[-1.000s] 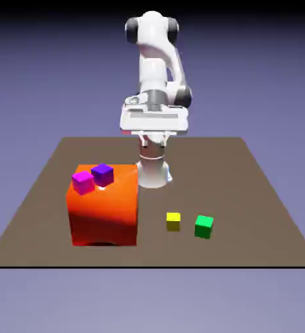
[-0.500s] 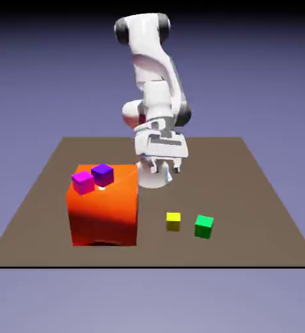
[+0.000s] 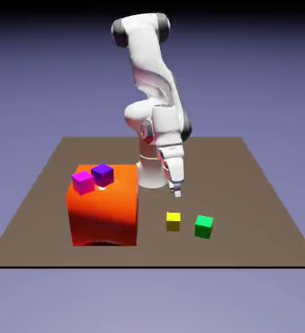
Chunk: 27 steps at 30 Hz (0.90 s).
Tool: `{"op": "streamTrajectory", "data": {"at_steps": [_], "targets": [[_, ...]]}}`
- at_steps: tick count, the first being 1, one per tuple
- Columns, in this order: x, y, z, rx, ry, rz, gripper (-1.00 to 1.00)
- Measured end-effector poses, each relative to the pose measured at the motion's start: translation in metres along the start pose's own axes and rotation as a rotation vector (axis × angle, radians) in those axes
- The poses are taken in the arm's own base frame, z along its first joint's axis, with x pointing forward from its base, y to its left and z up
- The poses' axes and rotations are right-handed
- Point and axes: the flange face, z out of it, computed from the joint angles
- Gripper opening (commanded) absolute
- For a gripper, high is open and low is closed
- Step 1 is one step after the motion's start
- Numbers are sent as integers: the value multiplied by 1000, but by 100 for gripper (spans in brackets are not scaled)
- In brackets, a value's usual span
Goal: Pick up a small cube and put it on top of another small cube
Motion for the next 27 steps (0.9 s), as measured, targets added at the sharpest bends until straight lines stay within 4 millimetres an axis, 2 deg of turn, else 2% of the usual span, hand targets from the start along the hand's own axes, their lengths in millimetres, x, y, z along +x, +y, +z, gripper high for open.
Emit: {"op": "streamTrajectory", "data": {"at_steps": [10, 20, 27], "targets": [[-14, -38, 37, 98, -76, -591, 0], [-33, -70, 60, 206, -126, -1191, 0], [-36, -66, 74, 190, -154, -1235, 0]]}}
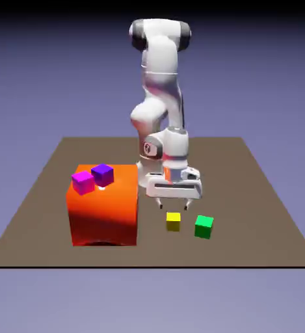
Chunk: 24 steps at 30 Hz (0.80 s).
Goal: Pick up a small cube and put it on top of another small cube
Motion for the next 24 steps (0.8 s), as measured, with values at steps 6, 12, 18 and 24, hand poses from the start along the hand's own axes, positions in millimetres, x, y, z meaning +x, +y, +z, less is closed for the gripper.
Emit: {"op": "streamTrajectory", "data": {"at_steps": [6, 12, 18, 24], "targets": [[1, -1, 24, 3, -5, -4, 0], [9, -6, 54, 4, 28, 5, 0], [5, -3, 41, 5, 10, -1, -100], [-1, 0, 13, 2, -7, -3, -100]]}}
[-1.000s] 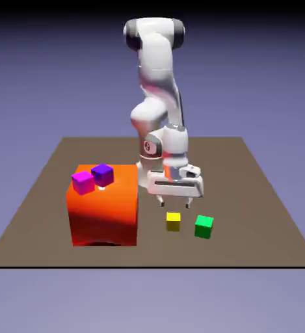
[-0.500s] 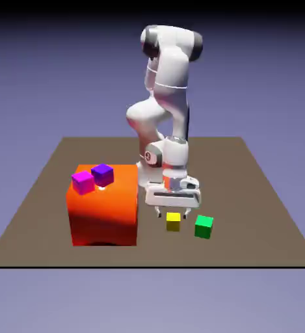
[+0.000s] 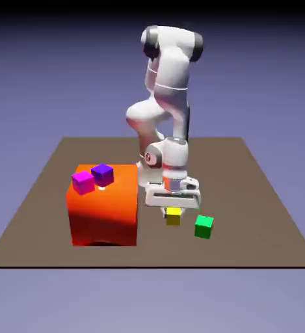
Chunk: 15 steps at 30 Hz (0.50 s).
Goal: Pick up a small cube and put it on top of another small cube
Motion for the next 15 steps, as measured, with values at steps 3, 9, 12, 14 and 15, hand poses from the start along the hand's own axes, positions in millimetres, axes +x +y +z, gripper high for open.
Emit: {"op": "streamTrajectory", "data": {"at_steps": [3, 9, 12, 14, 15], "targets": [[0, 0, -11, -1, 5, 3, -100], [6, -4, -26, 2, 40, 10, -100], [-14, 0, -30, 18, 29, 122, -100], [-19, 12, -37, 20, 25, 183, -100], [-26, 15, -41, 22, 20, 228, -100]]}}
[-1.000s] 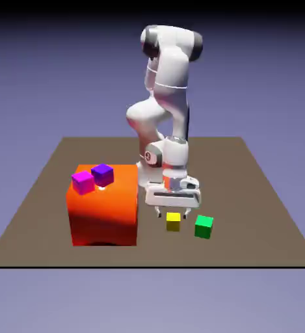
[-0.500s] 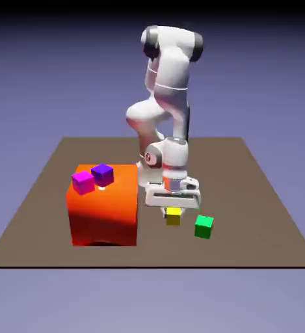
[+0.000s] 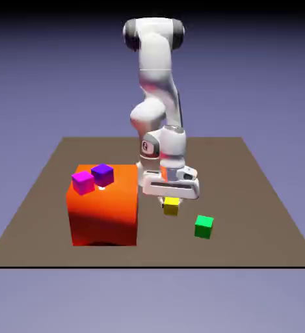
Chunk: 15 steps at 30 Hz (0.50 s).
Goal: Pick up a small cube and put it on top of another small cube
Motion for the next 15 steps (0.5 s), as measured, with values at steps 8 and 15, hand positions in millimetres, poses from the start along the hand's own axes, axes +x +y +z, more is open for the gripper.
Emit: {"op": "streamTrajectory", "data": {"at_steps": [8, 15], "targets": [[-52, 34, -51, -3, -54, 322, -100], [-116, 39, -117, -4, -121, 610, -100]]}}
